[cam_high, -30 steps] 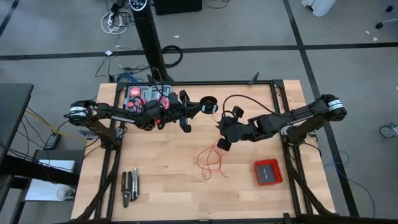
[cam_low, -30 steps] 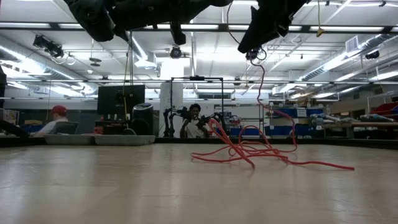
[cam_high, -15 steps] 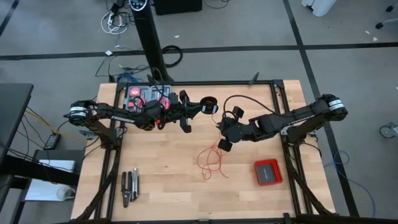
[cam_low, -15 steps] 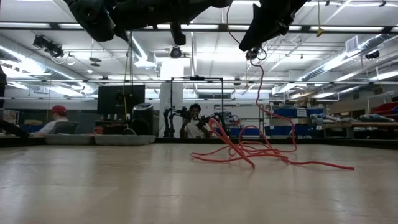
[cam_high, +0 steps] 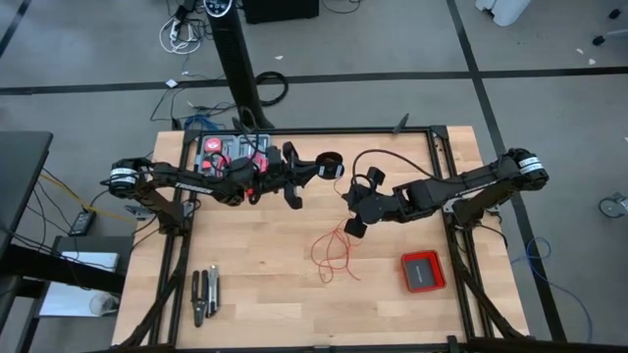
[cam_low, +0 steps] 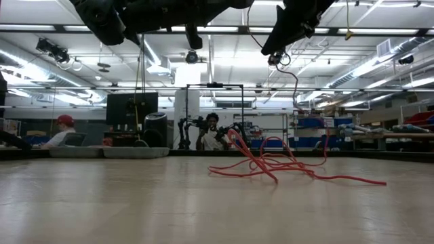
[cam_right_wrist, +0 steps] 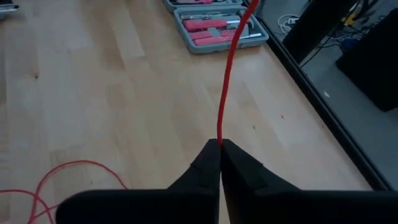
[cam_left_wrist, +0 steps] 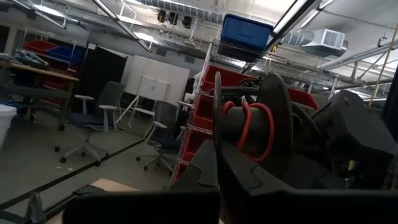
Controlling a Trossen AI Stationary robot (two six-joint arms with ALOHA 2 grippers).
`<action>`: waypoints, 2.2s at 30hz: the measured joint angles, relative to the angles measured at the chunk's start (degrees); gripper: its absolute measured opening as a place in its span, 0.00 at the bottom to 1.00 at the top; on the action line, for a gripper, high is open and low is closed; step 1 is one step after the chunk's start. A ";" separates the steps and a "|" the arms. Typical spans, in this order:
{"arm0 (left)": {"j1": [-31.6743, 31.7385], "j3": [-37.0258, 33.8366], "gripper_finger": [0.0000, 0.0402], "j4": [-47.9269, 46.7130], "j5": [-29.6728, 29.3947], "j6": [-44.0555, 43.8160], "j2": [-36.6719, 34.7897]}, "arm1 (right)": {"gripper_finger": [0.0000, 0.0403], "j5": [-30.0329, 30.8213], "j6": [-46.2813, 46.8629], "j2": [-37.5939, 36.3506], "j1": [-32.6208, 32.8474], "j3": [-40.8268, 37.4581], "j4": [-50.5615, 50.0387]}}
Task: Coil cords
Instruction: Coil the red wire onto the spool
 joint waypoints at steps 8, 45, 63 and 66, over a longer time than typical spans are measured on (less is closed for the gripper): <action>-0.43 0.00 0.00 0.09 -8.11 5.68 0.00 | 0.00 2.45 -3.10 2.09 -2.25 0.06 9.87; -0.34 -0.04 0.00 -13.05 -21.52 12.90 0.00 | 0.05 -3.40 -17.90 8.29 -4.63 6.40 12.98; -0.34 -0.02 0.00 -13.83 -21.50 1.59 0.00 | 0.24 10.42 -67.75 7.26 0.36 6.51 3.40; -0.43 -0.02 0.00 -13.33 -20.26 -1.71 0.01 | 0.24 11.34 -72.73 7.28 -0.96 6.51 3.54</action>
